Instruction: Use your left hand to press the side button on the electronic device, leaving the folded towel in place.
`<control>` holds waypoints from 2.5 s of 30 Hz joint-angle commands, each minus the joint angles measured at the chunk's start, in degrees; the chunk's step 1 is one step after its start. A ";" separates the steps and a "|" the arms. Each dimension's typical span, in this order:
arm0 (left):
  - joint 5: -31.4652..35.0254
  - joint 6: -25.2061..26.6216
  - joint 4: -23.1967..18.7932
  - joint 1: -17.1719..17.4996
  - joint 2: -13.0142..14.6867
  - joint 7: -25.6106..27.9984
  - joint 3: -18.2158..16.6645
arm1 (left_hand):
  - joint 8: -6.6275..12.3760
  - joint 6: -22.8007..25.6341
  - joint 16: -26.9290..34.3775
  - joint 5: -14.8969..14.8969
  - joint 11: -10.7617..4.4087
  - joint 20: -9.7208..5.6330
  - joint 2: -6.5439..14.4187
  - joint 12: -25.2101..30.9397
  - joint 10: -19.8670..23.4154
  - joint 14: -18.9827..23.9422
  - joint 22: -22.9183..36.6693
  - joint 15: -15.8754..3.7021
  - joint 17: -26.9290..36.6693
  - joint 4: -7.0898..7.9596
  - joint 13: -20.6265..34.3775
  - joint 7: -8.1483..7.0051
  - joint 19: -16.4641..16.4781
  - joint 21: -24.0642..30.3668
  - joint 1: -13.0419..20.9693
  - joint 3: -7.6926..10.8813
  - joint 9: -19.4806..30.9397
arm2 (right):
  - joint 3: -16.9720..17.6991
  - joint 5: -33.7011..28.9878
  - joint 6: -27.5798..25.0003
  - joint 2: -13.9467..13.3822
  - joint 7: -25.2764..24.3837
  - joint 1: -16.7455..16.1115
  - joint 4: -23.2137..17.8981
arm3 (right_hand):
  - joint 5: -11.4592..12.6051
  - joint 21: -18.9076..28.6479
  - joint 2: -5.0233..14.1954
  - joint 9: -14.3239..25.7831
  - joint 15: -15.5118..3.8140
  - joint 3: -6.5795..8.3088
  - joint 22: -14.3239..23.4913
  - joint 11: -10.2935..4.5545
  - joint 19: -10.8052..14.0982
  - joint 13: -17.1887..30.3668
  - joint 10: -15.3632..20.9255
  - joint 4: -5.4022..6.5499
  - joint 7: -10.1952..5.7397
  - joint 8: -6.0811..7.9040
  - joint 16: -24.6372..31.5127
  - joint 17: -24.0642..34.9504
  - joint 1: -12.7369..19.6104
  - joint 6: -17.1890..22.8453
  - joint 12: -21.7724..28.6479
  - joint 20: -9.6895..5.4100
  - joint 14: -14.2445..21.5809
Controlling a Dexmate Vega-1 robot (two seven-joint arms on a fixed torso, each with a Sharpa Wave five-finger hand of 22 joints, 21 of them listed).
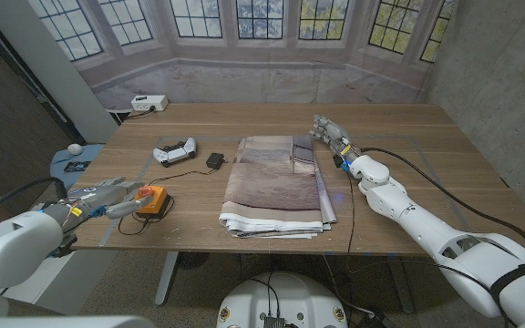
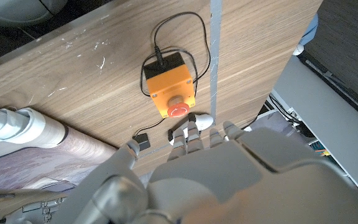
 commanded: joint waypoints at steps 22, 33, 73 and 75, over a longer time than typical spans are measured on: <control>2.88 3.49 2.43 -4.01 4.49 -3.87 4.35 | -0.18 -1.29 0.41 0.53 -0.75 -1.46 0.10 -0.37 -1.41 -1.52 0.28 -0.36 0.10 0.36 -0.01 -0.55 -2.02 0.73 -2.18 -0.02 0.17 | 0.55 0.71 -0.40 -0.18 -1.28 -1.71 -0.49 | -0.27 0.25 -0.15 0.11 -1.87 0.23 0.21 0.26 0.41 0.19 -0.34 -0.20 0.09 0.14 0.43 0.20 0.69 -0.08 0.39 -1.44 -0.18; 2.31 4.34 2.52 -4.45 5.45 -4.67 4.70 | -0.07 -1.23 0.49 0.58 -1.11 -1.79 0.09 -0.32 -1.48 -1.60 0.25 -0.65 0.06 0.25 -0.03 -0.83 -2.23 0.88 -2.61 0.03 0.16 | 0.75 0.94 0.00 -0.06 -1.23 -1.80 0.02 | -0.27 0.26 -0.14 0.11 -1.81 0.24 0.21 0.23 0.43 0.18 -0.37 -0.27 0.08 0.13 0.44 0.20 0.70 -0.11 0.41 -1.48 -0.20; -0.54 6.97 4.01 -5.73 9.63 -6.17 6.81 | 0.16 -0.71 0.93 0.72 -1.69 -2.50 -0.06 0.39 0.15 -0.53 0.15 -1.06 -0.04 0.10 -0.03 -1.14 -2.33 1.29 -3.93 0.15 0.15 | 1.07 1.54 0.15 0.06 -1.46 -2.74 0.33 | -0.29 0.27 -0.12 0.12 -1.87 0.24 0.21 0.29 0.42 0.18 -0.47 -0.40 0.17 0.16 0.53 0.24 0.63 -0.12 0.45 -1.51 -0.23; -0.65 7.12 4.11 -5.80 9.96 -6.37 6.98 | 0.20 -0.62 0.93 0.73 -1.82 -2.62 -0.10 0.44 0.29 -0.49 0.14 -1.07 -0.05 0.08 -0.03 -1.21 -2.36 1.29 -3.99 0.15 0.14 | 1.07 1.53 0.14 0.04 -1.51 -2.78 0.30 | -0.29 0.27 -0.12 0.12 -1.88 0.23 0.21 0.32 0.42 0.18 -0.50 -0.41 0.16 0.17 0.52 0.24 0.62 -0.07 0.45 -1.51 -0.26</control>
